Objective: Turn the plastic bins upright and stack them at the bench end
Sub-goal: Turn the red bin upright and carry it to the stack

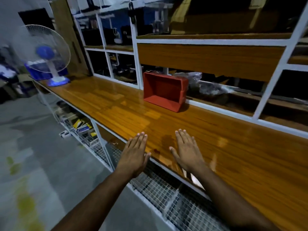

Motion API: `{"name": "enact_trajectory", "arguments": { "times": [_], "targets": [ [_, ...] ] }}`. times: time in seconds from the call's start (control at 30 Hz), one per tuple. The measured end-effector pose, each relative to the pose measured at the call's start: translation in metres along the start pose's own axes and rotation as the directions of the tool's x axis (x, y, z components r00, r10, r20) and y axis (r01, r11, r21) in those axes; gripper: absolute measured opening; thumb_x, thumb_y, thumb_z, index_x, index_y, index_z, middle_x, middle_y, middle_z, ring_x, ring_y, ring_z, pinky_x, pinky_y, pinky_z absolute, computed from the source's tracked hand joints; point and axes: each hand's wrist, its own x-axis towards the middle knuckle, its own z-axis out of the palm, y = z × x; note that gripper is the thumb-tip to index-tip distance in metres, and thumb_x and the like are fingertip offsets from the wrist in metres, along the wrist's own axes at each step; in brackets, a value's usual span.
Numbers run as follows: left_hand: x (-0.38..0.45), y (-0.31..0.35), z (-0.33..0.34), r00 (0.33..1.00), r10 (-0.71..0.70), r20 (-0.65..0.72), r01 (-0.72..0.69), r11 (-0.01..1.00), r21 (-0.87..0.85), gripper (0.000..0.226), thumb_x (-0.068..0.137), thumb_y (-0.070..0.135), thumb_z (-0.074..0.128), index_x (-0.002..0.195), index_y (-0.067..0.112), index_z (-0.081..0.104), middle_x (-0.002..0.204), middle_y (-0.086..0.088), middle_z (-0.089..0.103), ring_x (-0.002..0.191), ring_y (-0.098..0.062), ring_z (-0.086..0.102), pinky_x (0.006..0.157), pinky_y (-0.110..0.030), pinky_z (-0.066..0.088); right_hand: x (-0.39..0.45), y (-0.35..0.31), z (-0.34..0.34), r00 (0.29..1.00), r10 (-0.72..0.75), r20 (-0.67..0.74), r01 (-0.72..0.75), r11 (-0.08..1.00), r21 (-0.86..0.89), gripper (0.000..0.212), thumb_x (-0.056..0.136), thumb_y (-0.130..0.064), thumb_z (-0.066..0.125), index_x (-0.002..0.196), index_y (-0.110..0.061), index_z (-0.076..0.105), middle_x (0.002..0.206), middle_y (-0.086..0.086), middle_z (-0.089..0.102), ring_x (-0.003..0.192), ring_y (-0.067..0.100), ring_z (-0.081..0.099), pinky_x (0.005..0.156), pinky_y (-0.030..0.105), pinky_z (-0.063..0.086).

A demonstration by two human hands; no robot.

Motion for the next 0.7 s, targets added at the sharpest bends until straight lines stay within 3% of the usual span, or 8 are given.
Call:
{"name": "enact_trajectory", "arguments": {
  "times": [0.13, 0.27, 0.47, 0.6, 0.7],
  "targets": [
    [0.066, -0.030, 0.018, 0.999, 0.016, 0.043, -0.017, 1.000, 0.021, 0.076, 0.094, 0.058, 0.012, 0.155, 0.015, -0.003, 0.165, -0.003, -0.001, 0.151, -0.018, -0.004, 0.121, -0.038, 0.002, 0.073, -0.002, 0.011, 1.000, 0.026, -0.015, -0.025, 1.000, 0.016, 0.073, 0.098, -0.055, 0.033, 0.156, -0.017, 0.010, 0.164, 0.005, 0.012, 0.152, 0.021, 0.003, 0.122, 0.047, 0.007],
    [0.130, -0.050, 0.023, 0.997, 0.072, 0.031, -0.071, 0.997, -0.031, 0.073, 0.098, 0.054, 0.020, 0.155, 0.014, -0.004, 0.164, -0.003, -0.003, 0.151, -0.018, -0.006, 0.120, -0.037, -0.002, 0.127, 0.002, 0.013, 0.999, 0.043, -0.007, -0.043, 0.999, -0.014, 0.072, 0.097, -0.054, 0.033, 0.156, -0.018, 0.011, 0.165, 0.004, 0.010, 0.152, 0.020, 0.001, 0.122, 0.046, 0.006],
    [0.242, -0.088, 0.031, 0.966, 0.257, -0.042, -0.259, 0.965, -0.037, 0.072, 0.098, 0.047, 0.036, 0.155, 0.014, 0.007, 0.164, -0.004, 0.009, 0.151, -0.021, 0.007, 0.121, -0.039, 0.009, 0.196, 0.012, 0.010, 0.982, 0.171, -0.083, -0.173, 0.984, -0.028, 0.071, 0.098, -0.054, 0.030, 0.156, -0.021, 0.006, 0.165, 0.001, 0.004, 0.152, 0.017, -0.002, 0.123, 0.043, 0.005],
    [0.329, -0.114, 0.024, 0.909, 0.400, -0.119, -0.402, 0.916, 0.009, 0.075, 0.085, 0.031, 0.058, 0.150, 0.014, 0.027, 0.154, -0.005, 0.038, 0.142, -0.024, 0.031, 0.114, -0.037, 0.024, 0.225, 0.023, 0.007, 0.948, 0.277, -0.159, -0.288, 0.956, -0.053, 0.071, 0.097, -0.055, 0.031, 0.156, -0.024, 0.007, 0.165, 0.000, 0.010, 0.152, 0.017, 0.005, 0.122, 0.042, 0.008],
    [0.384, -0.123, 0.009, 0.857, 0.465, -0.225, -0.474, 0.880, 0.013, 0.067, 0.077, 0.014, 0.060, 0.142, 0.013, 0.044, 0.138, -0.004, 0.056, 0.128, -0.025, 0.049, 0.104, -0.038, 0.038, 0.236, 0.027, 0.007, 0.919, 0.357, -0.169, -0.370, 0.928, -0.049, 0.072, 0.093, -0.058, 0.028, 0.155, -0.028, 0.007, 0.164, -0.002, 0.016, 0.151, 0.017, 0.011, 0.121, 0.044, 0.018]
  ]
}}
